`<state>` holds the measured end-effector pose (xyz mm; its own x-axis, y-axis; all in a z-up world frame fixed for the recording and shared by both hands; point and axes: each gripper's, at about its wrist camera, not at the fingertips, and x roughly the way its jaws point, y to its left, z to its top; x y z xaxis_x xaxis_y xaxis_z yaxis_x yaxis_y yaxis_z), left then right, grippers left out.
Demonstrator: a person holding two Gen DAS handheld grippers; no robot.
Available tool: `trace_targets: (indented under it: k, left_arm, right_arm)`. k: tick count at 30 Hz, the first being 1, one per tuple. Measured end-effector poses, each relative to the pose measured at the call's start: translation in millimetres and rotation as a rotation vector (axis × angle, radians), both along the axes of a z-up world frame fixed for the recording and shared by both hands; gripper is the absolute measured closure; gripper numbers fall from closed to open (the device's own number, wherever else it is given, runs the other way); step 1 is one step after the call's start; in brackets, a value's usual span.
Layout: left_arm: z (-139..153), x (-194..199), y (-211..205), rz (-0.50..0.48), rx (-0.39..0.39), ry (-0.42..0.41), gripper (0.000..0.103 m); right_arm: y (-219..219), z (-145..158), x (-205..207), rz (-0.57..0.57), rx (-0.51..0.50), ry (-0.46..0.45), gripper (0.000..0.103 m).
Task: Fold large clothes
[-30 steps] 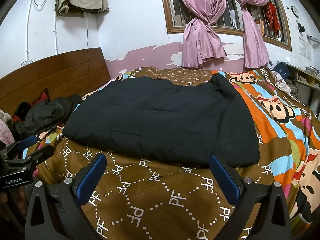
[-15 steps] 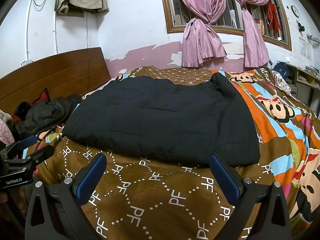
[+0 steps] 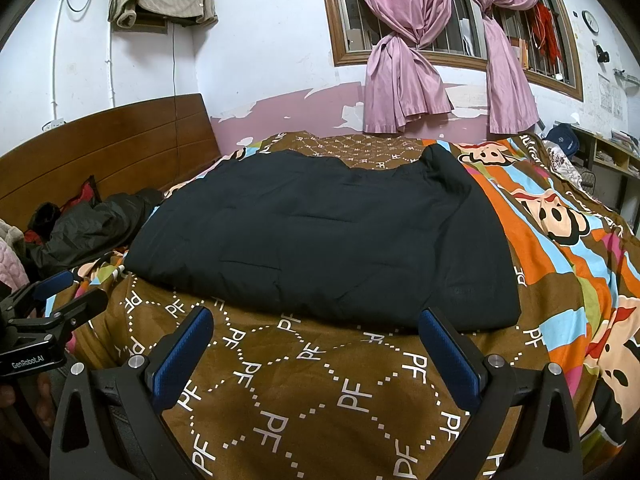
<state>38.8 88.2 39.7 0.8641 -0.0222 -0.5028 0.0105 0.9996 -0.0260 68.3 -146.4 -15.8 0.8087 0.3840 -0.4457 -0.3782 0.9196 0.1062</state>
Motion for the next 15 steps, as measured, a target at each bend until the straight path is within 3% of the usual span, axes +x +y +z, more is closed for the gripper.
trace_targets:
  k: [15]
  left_arm:
    - [0.2, 0.2, 0.2, 0.000, 0.000, 0.000, 0.002]
  right_arm:
    - [-0.3, 1.0, 0.6, 0.000, 0.000, 0.001, 0.000]
